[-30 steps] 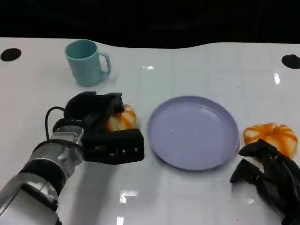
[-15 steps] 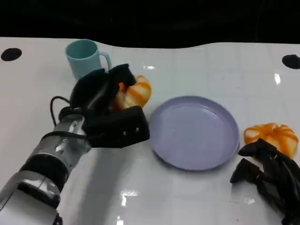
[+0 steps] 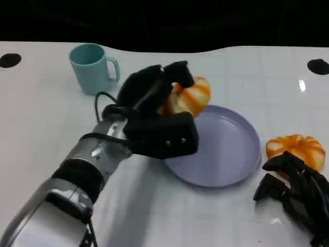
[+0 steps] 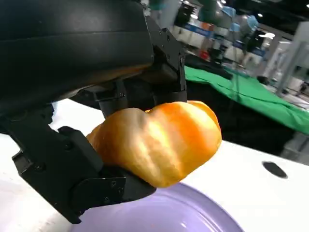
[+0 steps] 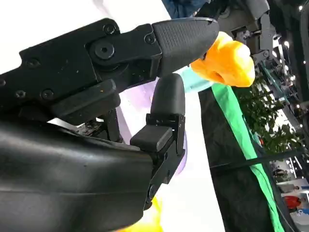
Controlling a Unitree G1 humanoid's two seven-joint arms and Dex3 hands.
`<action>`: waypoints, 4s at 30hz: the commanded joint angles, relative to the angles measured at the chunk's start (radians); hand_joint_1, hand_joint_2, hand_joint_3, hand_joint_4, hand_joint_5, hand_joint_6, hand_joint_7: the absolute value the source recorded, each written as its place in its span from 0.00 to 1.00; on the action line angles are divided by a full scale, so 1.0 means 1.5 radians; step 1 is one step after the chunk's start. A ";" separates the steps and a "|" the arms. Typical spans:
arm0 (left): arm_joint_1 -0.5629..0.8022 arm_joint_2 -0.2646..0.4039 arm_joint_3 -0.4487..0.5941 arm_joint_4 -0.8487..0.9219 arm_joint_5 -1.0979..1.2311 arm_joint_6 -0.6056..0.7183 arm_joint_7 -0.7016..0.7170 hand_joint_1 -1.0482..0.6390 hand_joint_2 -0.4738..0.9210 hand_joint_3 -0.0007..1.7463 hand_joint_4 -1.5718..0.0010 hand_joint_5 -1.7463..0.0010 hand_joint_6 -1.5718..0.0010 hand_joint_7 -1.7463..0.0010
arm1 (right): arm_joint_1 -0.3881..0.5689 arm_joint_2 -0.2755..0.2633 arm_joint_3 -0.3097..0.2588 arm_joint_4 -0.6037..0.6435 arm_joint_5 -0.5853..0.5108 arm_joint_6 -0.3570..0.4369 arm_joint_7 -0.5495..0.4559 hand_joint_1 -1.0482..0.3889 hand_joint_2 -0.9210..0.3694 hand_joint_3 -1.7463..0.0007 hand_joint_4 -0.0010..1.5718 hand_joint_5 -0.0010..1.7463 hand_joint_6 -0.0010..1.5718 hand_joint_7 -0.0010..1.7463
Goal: Grasp the bread from the table and place it into the plate.
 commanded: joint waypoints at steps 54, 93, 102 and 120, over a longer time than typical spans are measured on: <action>-0.087 0.001 -0.120 -0.004 0.092 0.078 -0.238 0.07 1.00 0.42 0.83 0.79 0.68 0.99 | 0.020 -0.003 -0.006 -0.004 -0.005 0.006 -0.003 0.36 0.00 0.85 0.40 0.91 0.38 0.72; 0.554 -0.044 0.368 -0.609 -0.869 0.425 -0.581 0.29 1.00 0.22 0.52 0.01 0.57 0.21 | 0.036 -0.006 -0.003 -0.037 0.004 0.041 -0.010 0.36 0.00 0.87 0.42 0.89 0.40 0.68; 0.619 -0.066 0.375 -0.632 -0.854 0.449 -0.567 0.31 1.00 0.24 0.48 0.00 0.62 0.00 | 0.042 -0.005 0.004 -0.050 -0.004 0.036 -0.022 0.35 0.00 0.88 0.42 0.90 0.40 0.69; 0.610 -0.070 0.384 -0.590 -0.846 0.437 -0.597 0.29 1.00 0.21 0.46 0.00 0.60 0.00 | 0.038 -0.006 0.001 -0.043 -0.003 0.033 -0.021 0.34 0.00 0.88 0.42 0.91 0.40 0.69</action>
